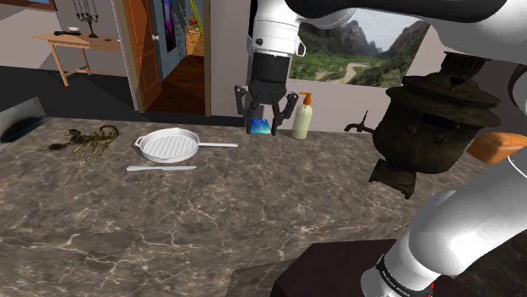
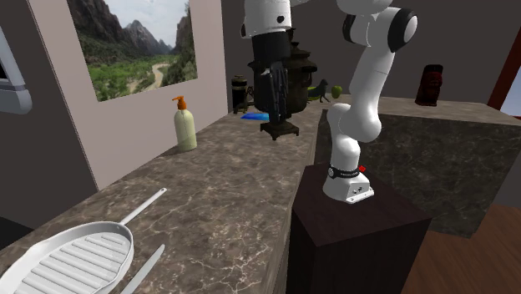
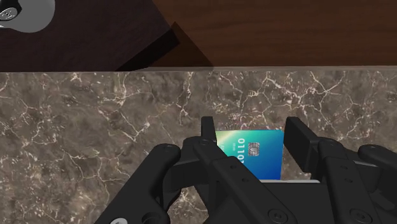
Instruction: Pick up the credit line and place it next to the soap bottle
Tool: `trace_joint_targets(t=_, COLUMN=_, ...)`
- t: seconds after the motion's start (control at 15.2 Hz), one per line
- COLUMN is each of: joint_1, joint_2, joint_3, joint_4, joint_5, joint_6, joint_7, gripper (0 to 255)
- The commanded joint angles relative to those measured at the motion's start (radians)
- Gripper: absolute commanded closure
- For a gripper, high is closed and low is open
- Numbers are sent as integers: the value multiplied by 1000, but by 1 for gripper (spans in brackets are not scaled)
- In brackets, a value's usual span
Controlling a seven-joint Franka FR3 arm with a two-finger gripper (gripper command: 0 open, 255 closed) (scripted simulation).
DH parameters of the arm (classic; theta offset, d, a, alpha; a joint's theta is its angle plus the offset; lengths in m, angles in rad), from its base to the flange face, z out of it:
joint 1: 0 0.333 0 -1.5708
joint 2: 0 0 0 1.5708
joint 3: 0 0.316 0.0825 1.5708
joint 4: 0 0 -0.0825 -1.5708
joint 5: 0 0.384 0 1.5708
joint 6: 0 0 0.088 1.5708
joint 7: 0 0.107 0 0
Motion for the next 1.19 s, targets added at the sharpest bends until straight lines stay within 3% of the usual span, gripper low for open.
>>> trace_joint_targets(t=0.0, joint_1=-1, joint_2=7, joint_3=-1, joint_4=35, joint_5=-3, joint_6=-29, joint_7=5, gripper=255)
trace_joint_targets(t=0.13, joint_1=-2, joint_2=12, joint_3=-1, joint_4=59, joint_5=-5, joint_6=-47, joint_7=9, gripper=255)
trace_joint_targets(t=1.12, joint_1=-136, joint_2=-11, joint_3=-248, joint_4=28, joint_5=-86, joint_6=-103, joint_7=-366, gripper=255)
